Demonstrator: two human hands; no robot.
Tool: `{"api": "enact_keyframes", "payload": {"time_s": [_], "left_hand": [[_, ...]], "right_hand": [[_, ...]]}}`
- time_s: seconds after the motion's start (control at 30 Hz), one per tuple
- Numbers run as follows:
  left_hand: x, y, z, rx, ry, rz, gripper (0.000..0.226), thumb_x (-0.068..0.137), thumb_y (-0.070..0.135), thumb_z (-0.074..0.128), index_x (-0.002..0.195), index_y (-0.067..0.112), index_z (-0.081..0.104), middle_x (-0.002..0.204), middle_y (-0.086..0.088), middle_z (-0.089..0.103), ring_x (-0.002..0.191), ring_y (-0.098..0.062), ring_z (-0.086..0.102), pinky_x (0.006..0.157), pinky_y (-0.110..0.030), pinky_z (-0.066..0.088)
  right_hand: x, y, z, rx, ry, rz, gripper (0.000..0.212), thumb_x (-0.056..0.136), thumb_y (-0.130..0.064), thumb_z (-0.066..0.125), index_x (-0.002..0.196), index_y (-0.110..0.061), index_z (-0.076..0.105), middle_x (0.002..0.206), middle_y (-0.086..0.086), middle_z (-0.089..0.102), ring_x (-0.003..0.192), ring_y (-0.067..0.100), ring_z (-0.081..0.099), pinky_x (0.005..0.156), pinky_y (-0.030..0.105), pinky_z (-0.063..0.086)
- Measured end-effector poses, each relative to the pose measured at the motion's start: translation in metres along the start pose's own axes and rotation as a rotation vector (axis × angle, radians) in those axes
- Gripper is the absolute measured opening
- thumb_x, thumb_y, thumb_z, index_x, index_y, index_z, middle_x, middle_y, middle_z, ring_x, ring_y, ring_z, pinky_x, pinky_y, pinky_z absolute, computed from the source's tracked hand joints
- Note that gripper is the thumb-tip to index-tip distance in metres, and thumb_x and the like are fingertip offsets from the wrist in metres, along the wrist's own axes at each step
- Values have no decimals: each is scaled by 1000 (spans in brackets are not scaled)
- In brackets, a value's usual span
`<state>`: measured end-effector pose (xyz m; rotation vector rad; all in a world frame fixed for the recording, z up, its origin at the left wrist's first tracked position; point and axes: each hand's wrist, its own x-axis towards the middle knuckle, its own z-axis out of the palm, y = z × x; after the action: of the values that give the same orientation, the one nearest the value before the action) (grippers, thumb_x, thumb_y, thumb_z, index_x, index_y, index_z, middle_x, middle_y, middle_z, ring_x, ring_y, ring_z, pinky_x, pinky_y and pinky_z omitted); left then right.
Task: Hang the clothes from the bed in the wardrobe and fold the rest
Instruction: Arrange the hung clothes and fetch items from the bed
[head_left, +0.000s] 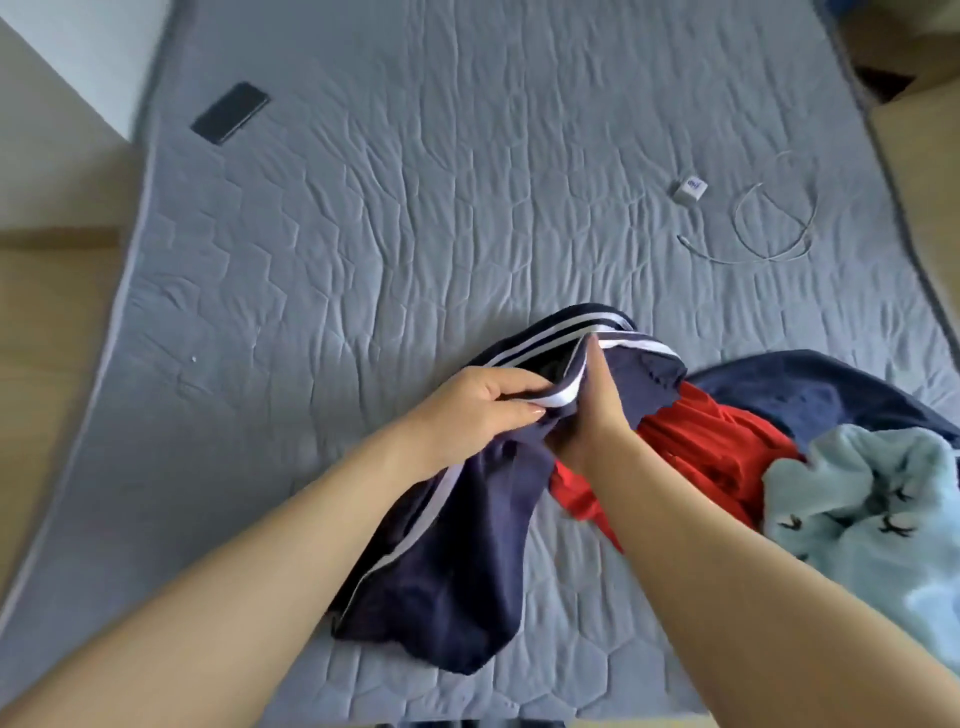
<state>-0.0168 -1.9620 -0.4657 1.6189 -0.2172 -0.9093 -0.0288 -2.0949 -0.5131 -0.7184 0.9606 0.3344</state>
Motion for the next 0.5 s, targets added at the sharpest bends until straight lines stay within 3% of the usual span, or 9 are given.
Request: {"api": "enact_keyframes", "payload": {"time_s": [0.1,0.13,0.2,0.23,0.3,0.37,0.43,0.5], "left_hand": [[-34,48,-9,38,-67,-17,36,87,-8,52,95,23,67,87,7,68,79,2,62,78,-12,47],[-46,64,-14,53,-77,-16,34,87,-7,52,95,22,67,88,6,69,80,1,62,79,-13,48],[-65,89,-25,17,-70,-17,25,89,0,52,96,18,68,87,6,71,81,-3,64,76,-14,49],[-75,102,-30,-32,-18,-14,21,91,7,51,96,18,68,86,6,71,80,-5,65,73,-16,49],[-93,128,-37,-129,182,-14,23,95,18,46,92,21,68,80,5,68,74,-7,64,69,-20,48],[-101,146,-41,-83,407,-19,25,95,14,44,88,25,65,79,3,63,71,-8,61,65,-21,46],[-107,165,-46,66,585,0,27,93,5,43,98,22,62,88,0,60,76,-13,58,67,-24,44],[-119,185,-52,240,686,86,36,90,4,47,121,23,53,112,-5,55,92,-18,55,77,-27,42]], "right_hand": [[-40,-42,33,-127,77,-98,40,92,-20,50,125,2,53,129,23,56,116,37,56,99,44,43],[-56,-53,45,-181,98,-156,34,89,-10,50,120,2,55,126,22,57,113,37,58,97,45,44],[-80,-68,62,-234,104,-232,16,83,-2,48,92,-6,61,104,20,60,91,35,61,95,49,45],[-94,-77,73,-215,96,-241,12,78,-1,46,79,-7,56,95,17,56,84,31,57,95,53,44],[-129,-92,93,-203,81,-282,13,71,-3,43,76,-9,54,87,13,55,80,29,54,93,54,45],[-163,-105,110,-250,12,-337,22,72,-4,40,69,-15,59,67,8,60,63,24,59,77,42,54],[-201,-116,130,-321,-121,-426,38,74,0,35,49,-18,57,46,0,54,44,18,53,57,26,46],[-242,-122,151,-376,-225,-517,40,72,2,33,43,-17,53,46,-1,49,48,18,46,56,25,39]]}}
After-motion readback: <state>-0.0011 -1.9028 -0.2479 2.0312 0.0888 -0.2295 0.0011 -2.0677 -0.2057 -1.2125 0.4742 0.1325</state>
